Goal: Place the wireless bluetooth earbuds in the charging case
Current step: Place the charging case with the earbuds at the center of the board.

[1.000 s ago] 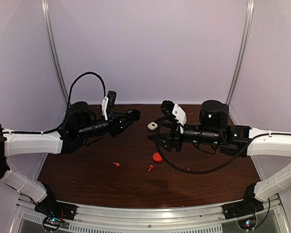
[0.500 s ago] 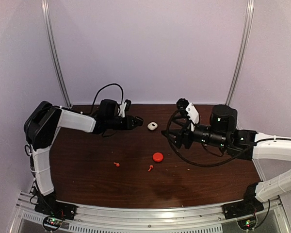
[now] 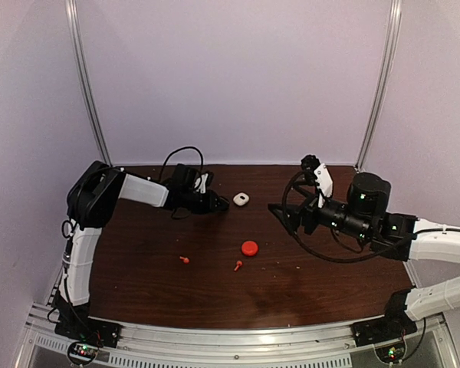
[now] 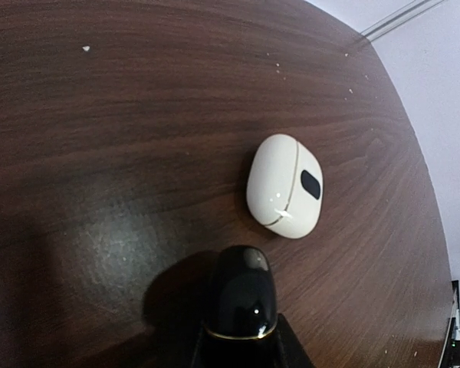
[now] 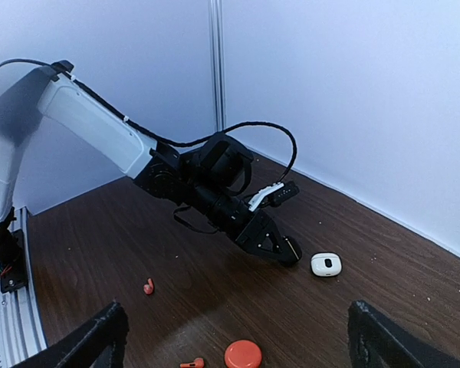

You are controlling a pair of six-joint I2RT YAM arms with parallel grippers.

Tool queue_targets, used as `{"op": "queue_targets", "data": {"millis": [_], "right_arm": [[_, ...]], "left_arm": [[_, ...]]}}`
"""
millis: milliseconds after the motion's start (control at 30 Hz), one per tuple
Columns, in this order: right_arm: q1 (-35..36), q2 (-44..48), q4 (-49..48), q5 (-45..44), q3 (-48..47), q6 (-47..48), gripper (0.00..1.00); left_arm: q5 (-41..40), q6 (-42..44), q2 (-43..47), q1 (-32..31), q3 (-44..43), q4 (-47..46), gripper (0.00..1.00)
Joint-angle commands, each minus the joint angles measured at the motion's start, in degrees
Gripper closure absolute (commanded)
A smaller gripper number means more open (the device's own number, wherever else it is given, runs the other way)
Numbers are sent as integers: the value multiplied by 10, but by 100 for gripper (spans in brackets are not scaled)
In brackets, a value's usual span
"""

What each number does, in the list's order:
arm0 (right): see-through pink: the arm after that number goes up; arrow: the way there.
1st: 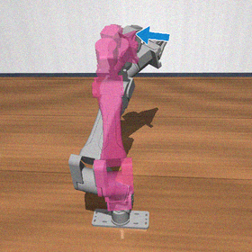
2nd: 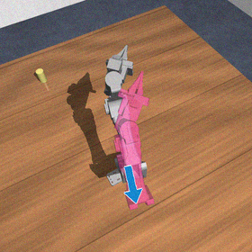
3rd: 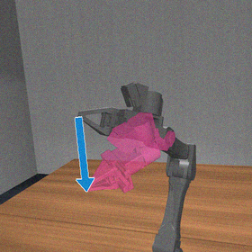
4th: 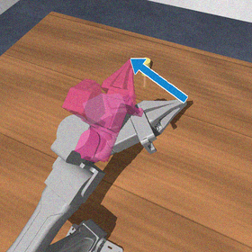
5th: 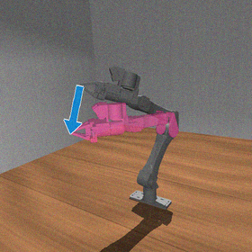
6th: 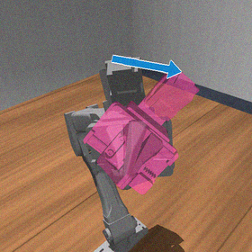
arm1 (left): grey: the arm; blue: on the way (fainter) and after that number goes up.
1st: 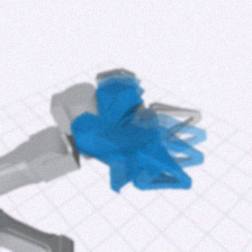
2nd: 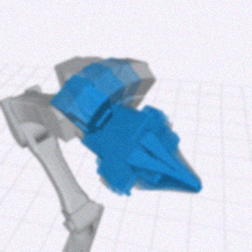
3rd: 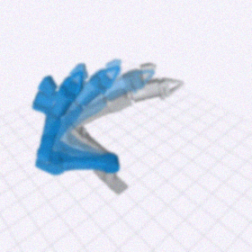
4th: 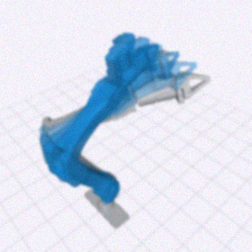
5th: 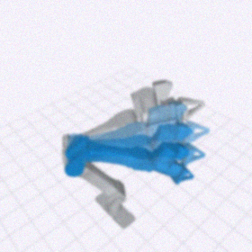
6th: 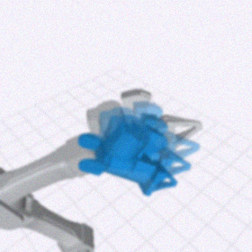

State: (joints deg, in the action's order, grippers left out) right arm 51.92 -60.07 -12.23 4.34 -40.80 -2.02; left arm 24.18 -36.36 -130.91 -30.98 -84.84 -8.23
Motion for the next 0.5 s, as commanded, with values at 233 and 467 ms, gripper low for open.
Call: {"op": "queue_targets", "data": {"millis": [233, 467], "right_arm": [[-35, 4, 18, -18, 0, -47, 0], [-55, -40, 62, 10, -33, -58, 0]], "left_arm": [[-9, -9, -15, 16, -55, 71, 51], [-48, 6, 28, 18, -51, 112, 20]]}}
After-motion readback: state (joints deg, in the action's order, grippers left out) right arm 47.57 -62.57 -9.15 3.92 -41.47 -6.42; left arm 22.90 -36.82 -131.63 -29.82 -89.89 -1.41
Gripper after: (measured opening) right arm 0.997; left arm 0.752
